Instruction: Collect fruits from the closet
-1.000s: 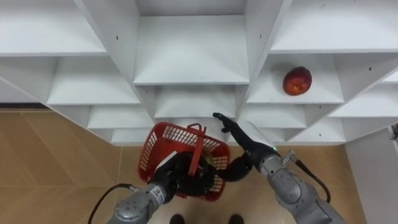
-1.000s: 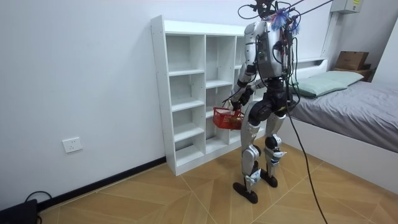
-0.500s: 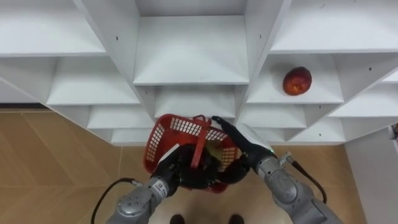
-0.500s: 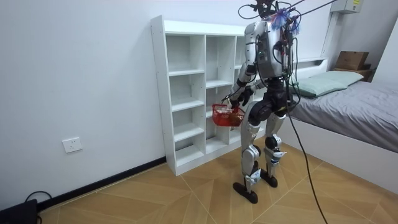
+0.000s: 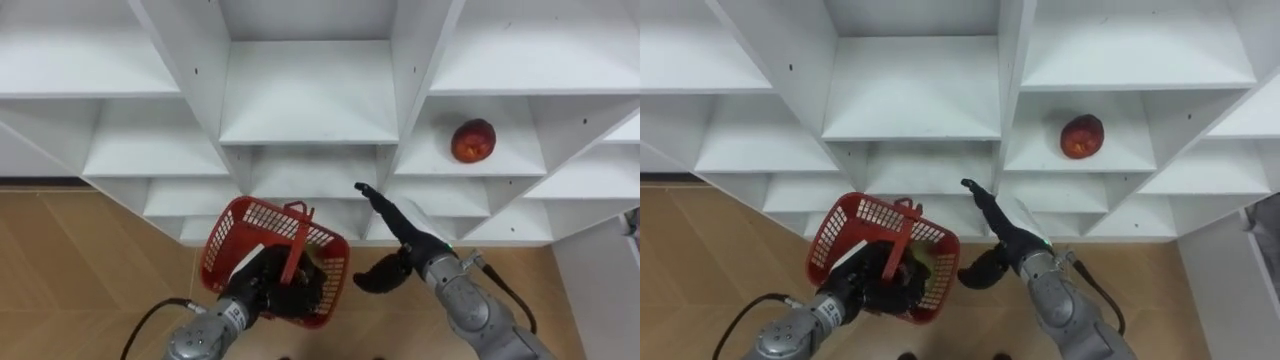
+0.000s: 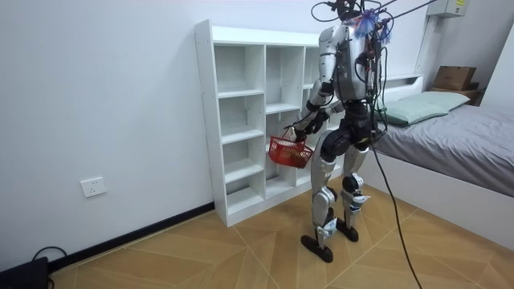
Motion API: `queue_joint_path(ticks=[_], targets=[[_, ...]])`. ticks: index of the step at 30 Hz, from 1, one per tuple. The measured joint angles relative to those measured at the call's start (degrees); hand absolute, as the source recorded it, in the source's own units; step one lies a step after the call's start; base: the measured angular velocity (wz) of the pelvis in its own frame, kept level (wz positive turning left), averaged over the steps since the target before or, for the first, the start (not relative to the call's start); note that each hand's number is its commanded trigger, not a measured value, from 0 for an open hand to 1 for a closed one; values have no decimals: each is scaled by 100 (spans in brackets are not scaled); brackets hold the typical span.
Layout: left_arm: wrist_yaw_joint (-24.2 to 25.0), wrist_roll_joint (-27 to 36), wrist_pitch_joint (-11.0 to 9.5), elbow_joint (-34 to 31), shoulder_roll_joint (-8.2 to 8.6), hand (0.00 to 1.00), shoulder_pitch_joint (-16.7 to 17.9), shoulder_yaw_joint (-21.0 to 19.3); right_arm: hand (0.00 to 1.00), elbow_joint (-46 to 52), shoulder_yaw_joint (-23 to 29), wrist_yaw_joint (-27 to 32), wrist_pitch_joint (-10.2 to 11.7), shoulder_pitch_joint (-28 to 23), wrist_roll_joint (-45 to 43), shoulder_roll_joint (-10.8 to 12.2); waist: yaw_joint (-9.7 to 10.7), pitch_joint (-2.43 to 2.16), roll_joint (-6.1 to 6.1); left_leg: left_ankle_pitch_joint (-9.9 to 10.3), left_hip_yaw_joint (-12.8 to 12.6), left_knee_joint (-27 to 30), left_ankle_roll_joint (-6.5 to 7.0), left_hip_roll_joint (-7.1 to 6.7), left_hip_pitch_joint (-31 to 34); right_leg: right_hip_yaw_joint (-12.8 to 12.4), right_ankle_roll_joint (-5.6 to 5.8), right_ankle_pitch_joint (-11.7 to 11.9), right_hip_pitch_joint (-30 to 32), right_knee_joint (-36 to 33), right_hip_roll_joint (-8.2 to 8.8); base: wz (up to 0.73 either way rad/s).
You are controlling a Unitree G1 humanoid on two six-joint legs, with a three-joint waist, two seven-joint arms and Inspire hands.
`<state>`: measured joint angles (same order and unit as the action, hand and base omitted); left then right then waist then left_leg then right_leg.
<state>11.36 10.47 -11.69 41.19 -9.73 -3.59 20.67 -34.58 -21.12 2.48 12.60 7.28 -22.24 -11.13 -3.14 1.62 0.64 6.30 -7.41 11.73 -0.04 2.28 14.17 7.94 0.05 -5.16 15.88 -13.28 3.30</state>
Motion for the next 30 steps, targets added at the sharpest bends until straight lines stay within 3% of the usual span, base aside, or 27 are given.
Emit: queue_joint_path(ticks=[6,13,18,23,30], targets=[[-123,-30,-1,-1,-42,100,171,-64,0,227,25,219,46,-358,219,-20,151,-63,27,11,-24,-40,-15,3,-196,-40,11,-3,-203,79,-19,-2],[-118,-131,-1,-17,-40,100,321,-194,0,265,331,579,69,-426,398,-31,250,-94,72,20,-58,-98,-24,6,-472,-145,19,-14,-414,67,-47,-5],[-145,-132,0,-46,-55,100,414,-261,0,266,628,1015,210,-436,424,-61,309,-127,124,19,-78,-98,-24,8,-598,-180,20,-9,-532,75,-57,-2],[-241,-118,-1,-464,-126,100,609,-264,0,533,766,1227,279,-582,547,-118,460,-141,147,21,-48,-138,-26,8,-710,-131,31,-3,-699,180,-64,4],[-246,-132,-1,-522,-134,100,678,-378,0,830,1121,1629,312,-643,716,-246,482,-137,199,26,-106,-250,-35,5,-905,-151,32,-8,-806,193,-65,-5]])
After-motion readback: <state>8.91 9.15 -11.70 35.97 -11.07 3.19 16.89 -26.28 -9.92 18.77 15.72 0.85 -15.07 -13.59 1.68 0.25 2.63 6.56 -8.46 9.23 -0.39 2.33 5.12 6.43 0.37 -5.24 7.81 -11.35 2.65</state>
